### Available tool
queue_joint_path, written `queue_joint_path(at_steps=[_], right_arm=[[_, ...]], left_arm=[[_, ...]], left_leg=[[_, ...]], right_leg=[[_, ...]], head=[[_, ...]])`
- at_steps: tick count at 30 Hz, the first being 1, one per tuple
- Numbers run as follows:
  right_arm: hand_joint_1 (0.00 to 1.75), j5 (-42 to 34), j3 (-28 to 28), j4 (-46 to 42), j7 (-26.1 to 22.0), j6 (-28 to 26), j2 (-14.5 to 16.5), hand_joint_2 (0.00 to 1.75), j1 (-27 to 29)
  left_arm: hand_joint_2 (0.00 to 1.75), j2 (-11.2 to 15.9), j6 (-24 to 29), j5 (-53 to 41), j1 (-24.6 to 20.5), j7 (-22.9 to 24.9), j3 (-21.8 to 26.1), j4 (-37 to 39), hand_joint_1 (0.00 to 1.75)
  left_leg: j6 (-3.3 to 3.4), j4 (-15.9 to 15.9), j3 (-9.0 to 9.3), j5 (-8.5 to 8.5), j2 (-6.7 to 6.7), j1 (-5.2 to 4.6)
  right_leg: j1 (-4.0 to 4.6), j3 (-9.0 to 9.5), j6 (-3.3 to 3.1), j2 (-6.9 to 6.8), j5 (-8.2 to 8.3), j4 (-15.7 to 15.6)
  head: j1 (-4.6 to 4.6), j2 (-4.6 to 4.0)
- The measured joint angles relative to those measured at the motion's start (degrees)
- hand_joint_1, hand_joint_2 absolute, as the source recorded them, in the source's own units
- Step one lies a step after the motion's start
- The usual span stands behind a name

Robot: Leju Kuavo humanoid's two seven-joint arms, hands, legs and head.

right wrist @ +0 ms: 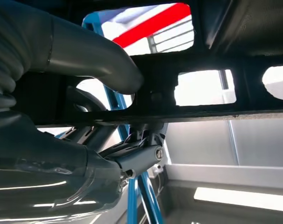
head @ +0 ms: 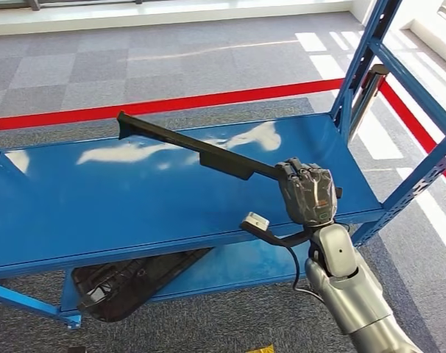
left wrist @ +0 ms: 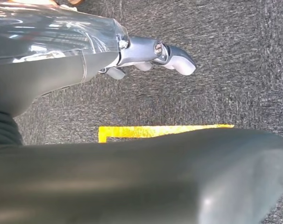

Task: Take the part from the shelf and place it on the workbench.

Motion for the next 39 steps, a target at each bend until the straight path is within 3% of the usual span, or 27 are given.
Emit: queue_joint_path(at_steps=[5, 14, 22, 27, 39], right_arm=[[1.75, -5.0, -0.5, -6.8, -2.0, 1.0, -1.7, 1.75, 2.2], [1.75, -31.6, -2.5, -29.1, -13.3, 6.1, -8.9, 1.75, 14.3], [1.75, -47.7, -1.6, -41.2, -22.7, 14.1, -11.8, 1.75, 22.9], [1.75, -51.2, 0.0, -44.5, -24.9, 17.6, -12.1, 1.75, 24.8], [1.75, -51.1, 1.0, -44.9, -25.1, 19.2, -12.1, 1.75, 26.8]], left_arm=[[1.75, 0.0, 0.0, 0.5, 0.1, -0.4, 0.0, 0.0, 0.00], [1.75, -0.4, 1.3, 3.0, 0.4, -2.9, 1.0, 0.0, 0.00], [1.75, -0.7, 0.3, 5.0, 0.5, -3.4, 2.9, 0.0, 0.00], [1.75, -0.7, -0.6, 5.8, 0.5, -4.0, 3.7, 0.0, 0.00], [1.75, -0.9, -1.1, 6.7, 0.4, -5.0, 5.0, 0.0, 0.00]], left_leg=[[0.00, 0.0, -0.01, 0.00, -0.01, 0.00], [0.01, 0.0, -0.09, -0.05, -0.04, -0.04], [0.00, 0.0, -0.09, -0.05, -0.03, -0.01], [0.00, 0.0, -0.08, -0.05, -0.03, -0.01], [0.00, 0.0, -0.08, -0.05, -0.02, -0.03]], right_leg=[[-0.01, -0.02, 0.00, -0.03, 0.00, 0.0], [-0.02, -0.09, 0.02, -0.08, -0.02, 0.0], [0.00, -0.08, 0.03, -0.07, -0.04, 0.0], [0.00, -0.06, 0.04, -0.06, -0.04, 0.0], [-0.01, -0.06, 0.04, -0.05, -0.04, 0.0]], head=[[0.00, 0.00], [0.00, 0.00], [0.00, 0.00], [0.00, 0.00], [0.00, 0.00]])
